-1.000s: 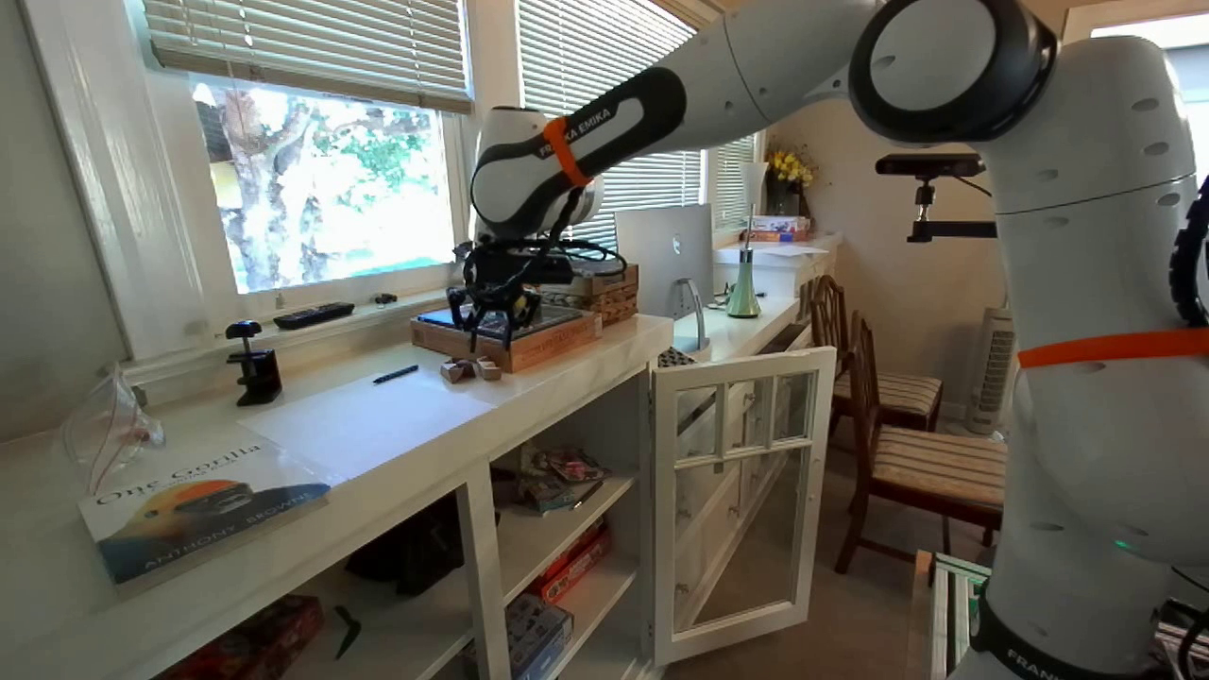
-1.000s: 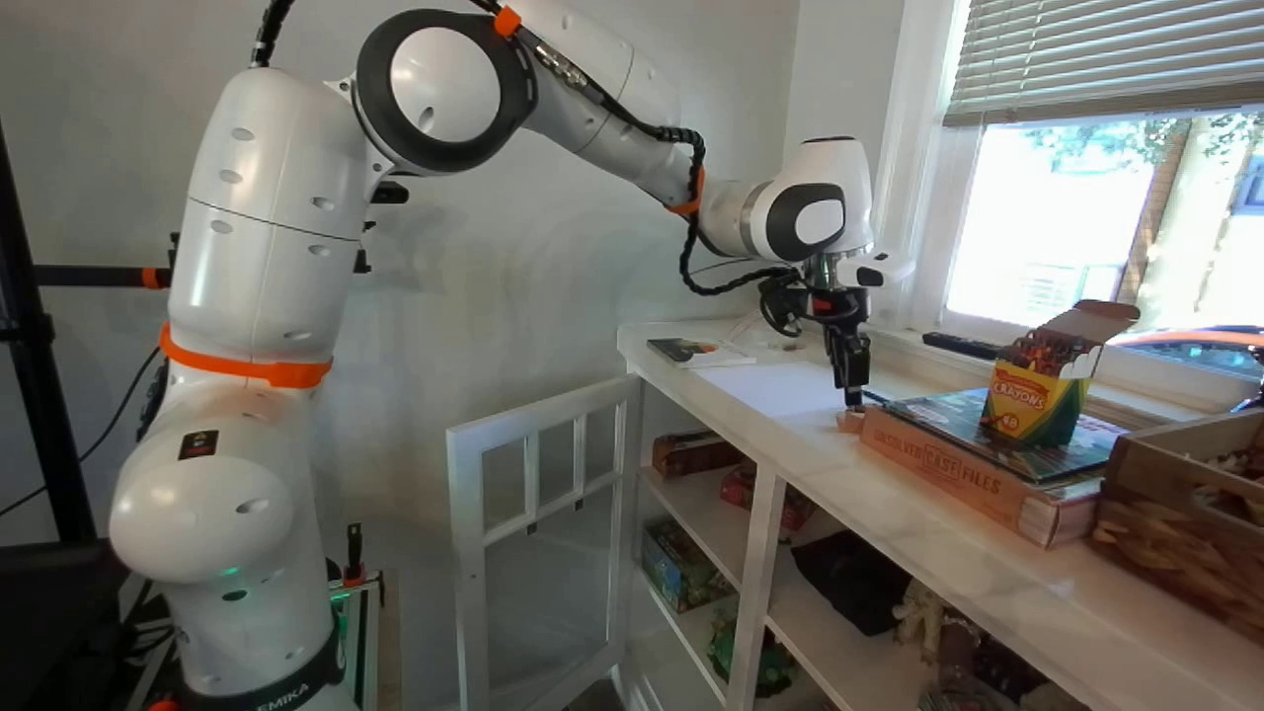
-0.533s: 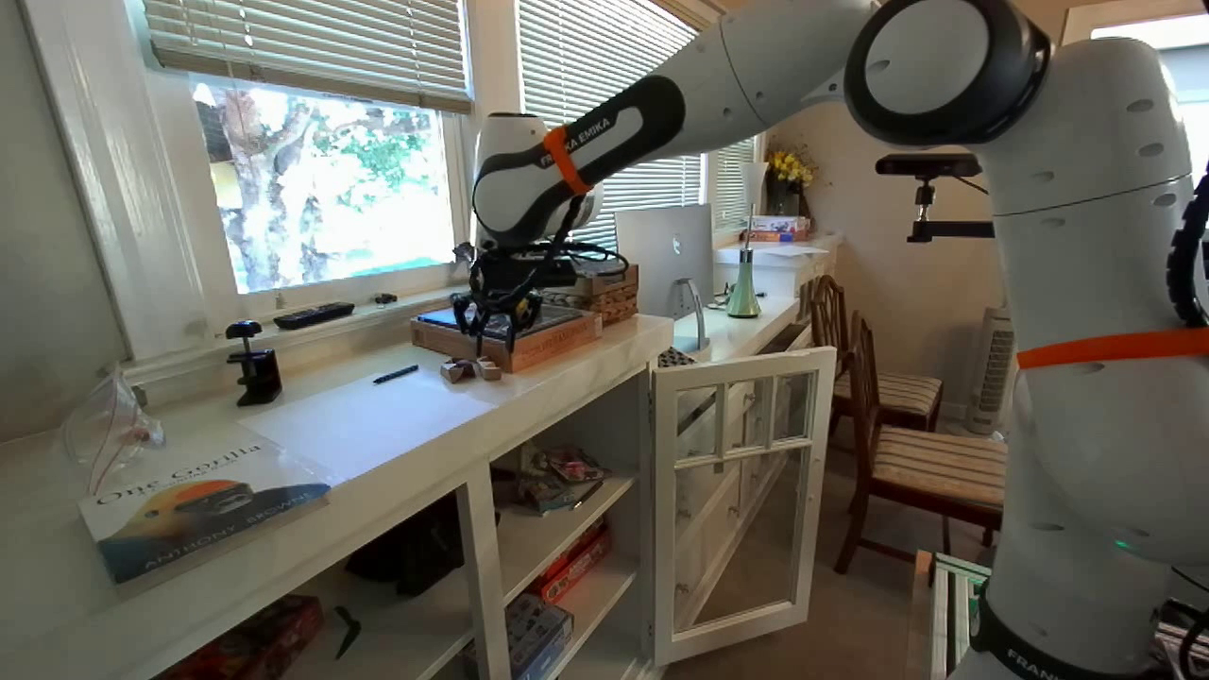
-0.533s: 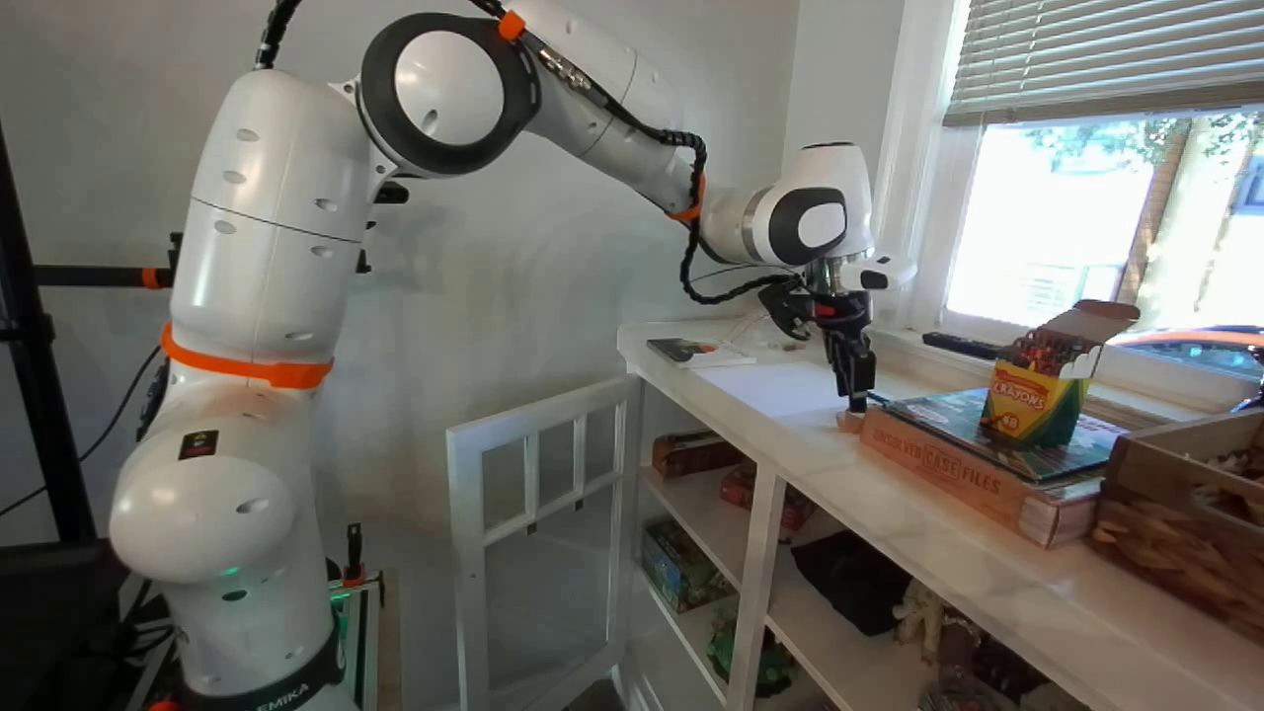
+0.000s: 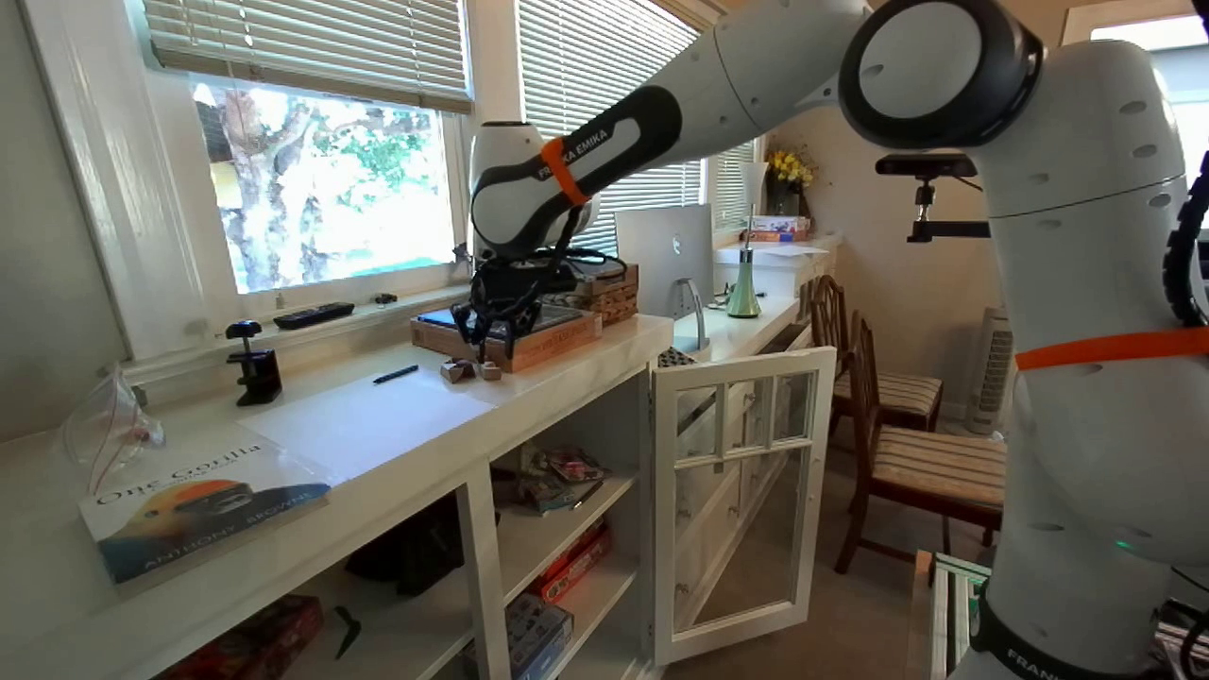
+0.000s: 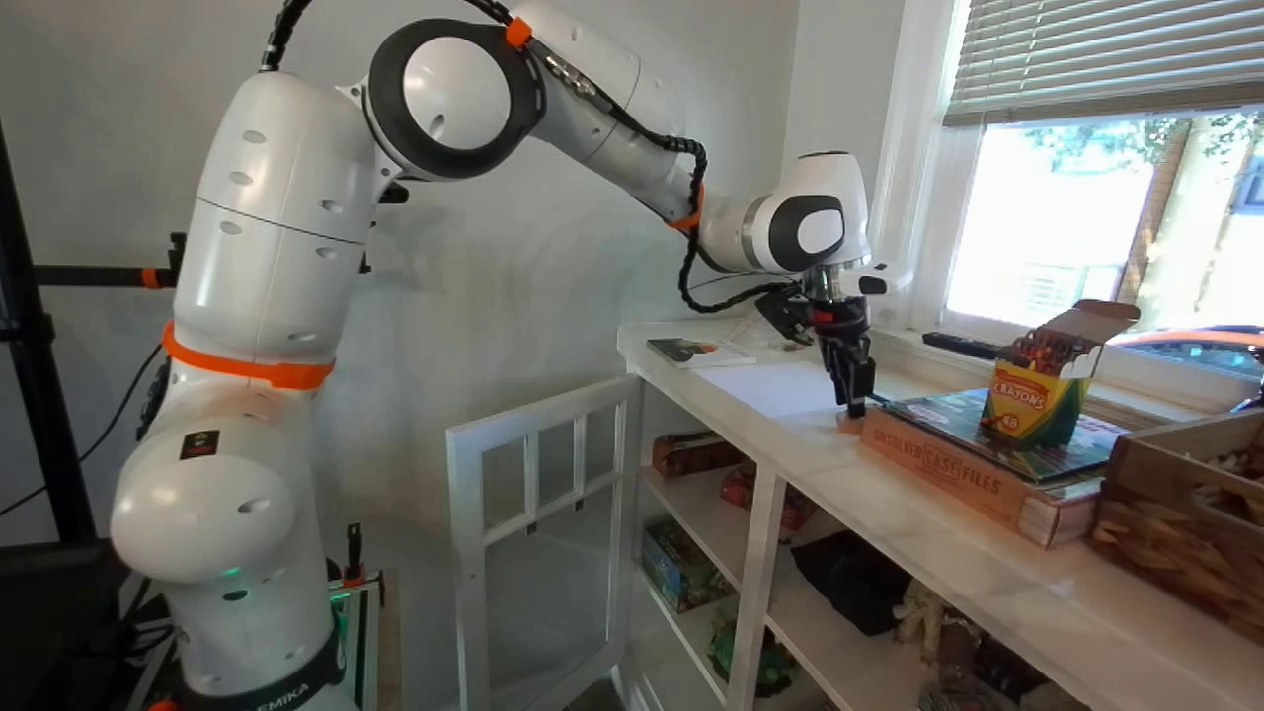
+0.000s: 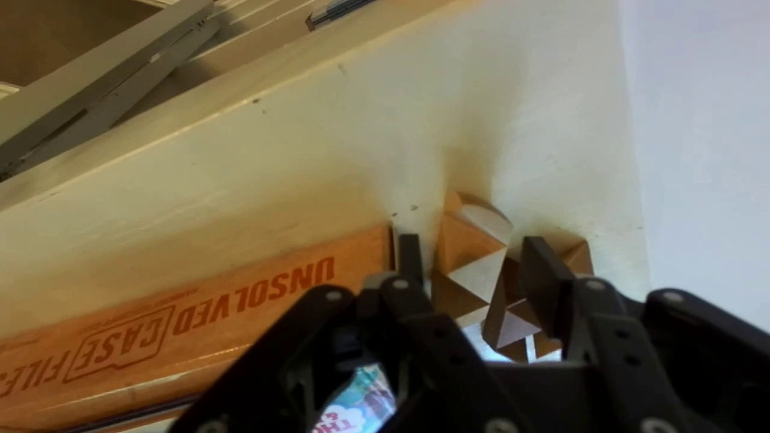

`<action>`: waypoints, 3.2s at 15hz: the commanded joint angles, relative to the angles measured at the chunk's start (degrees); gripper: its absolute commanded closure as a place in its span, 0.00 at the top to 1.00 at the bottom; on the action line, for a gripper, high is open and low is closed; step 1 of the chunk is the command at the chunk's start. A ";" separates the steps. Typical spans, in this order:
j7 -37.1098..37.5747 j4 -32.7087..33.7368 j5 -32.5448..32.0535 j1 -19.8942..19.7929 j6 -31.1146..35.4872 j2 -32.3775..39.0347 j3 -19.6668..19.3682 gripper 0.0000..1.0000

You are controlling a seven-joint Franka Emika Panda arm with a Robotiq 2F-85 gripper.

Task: Put the light brown block on the other blocks

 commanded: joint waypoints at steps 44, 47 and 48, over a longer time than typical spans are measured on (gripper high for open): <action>-0.07 5.19 -2.64 2.12 1.66 2.28 1.19 0.06; -0.03 5.19 -2.78 2.30 1.66 2.50 1.14 0.06; -0.01 5.17 -2.81 2.34 1.64 2.56 1.11 0.06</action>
